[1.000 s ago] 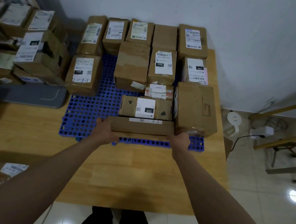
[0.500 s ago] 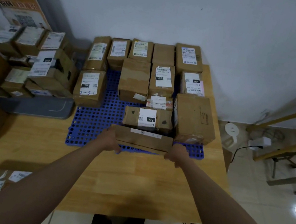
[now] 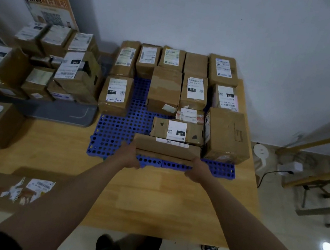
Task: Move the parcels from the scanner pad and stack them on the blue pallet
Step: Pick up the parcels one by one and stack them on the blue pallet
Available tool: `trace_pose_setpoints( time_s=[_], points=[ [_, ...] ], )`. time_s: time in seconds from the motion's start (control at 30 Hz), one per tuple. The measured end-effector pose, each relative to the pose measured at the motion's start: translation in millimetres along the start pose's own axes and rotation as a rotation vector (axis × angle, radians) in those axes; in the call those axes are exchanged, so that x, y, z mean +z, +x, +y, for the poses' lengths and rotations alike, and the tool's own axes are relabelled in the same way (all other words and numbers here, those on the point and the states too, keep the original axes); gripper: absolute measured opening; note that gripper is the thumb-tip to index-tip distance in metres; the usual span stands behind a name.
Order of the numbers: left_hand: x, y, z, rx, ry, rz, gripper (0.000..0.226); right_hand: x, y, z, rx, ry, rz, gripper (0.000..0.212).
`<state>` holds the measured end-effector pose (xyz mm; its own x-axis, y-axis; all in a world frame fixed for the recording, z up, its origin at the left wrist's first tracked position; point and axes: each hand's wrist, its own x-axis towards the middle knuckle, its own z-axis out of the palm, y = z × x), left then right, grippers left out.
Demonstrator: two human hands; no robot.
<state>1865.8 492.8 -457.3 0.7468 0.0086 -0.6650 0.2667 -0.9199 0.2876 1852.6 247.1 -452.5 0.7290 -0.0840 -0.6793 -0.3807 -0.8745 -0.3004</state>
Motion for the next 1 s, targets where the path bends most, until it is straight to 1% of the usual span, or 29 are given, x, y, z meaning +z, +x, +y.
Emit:
trace_pose_setpoints(
  time_s=[0.1, 0.27, 0.37, 0.47, 0.53, 0.6, 0.73, 0.8, 0.87, 1.0],
  points=[
    [-1, 7, -1, 0.015, -0.022, -0.013, 0.097, 3, 4, 2, -0.021, -0.041, -0.006, 0.055],
    [4, 11, 3, 0.06, -0.065, -0.011, 0.084, -4, 6, 4, -0.031, -0.105, -0.009, 0.05],
    [3, 10, 9, 0.072, -0.044, -0.045, 0.093, -11, 3, 0, -0.036, -0.171, -0.023, 0.046],
    [-6, 0, 11, 0.083, 0.049, -0.065, 0.096, -19, -5, -14, -0.105, -0.251, -0.021, 0.035],
    [-19, -11, 6, 0.119, 0.13, -0.046, 0.089, -23, -12, -32, -0.182, -0.349, 0.002, 0.033],
    [-33, -25, -7, 0.147, 0.167, -0.023, 0.077, -23, -22, -58, -0.234, -0.424, -0.008, 0.04],
    [-69, -53, -58, 0.179, 0.205, 0.021, 0.065, 1, -35, -127, -0.35, -0.449, -0.073, 0.046],
    [-86, -68, -96, 0.157, 0.212, 0.042, 0.062, 25, -44, -164, -0.417, -0.472, -0.099, 0.042],
    [-98, -85, -142, 0.095, 0.203, 0.067, 0.063, 54, -56, -203, -0.485, -0.512, -0.111, 0.04],
    [-103, -123, -240, -0.066, 0.165, 0.079, 0.062, 121, -82, -267, -0.598, -0.47, -0.159, 0.056]
  ],
)
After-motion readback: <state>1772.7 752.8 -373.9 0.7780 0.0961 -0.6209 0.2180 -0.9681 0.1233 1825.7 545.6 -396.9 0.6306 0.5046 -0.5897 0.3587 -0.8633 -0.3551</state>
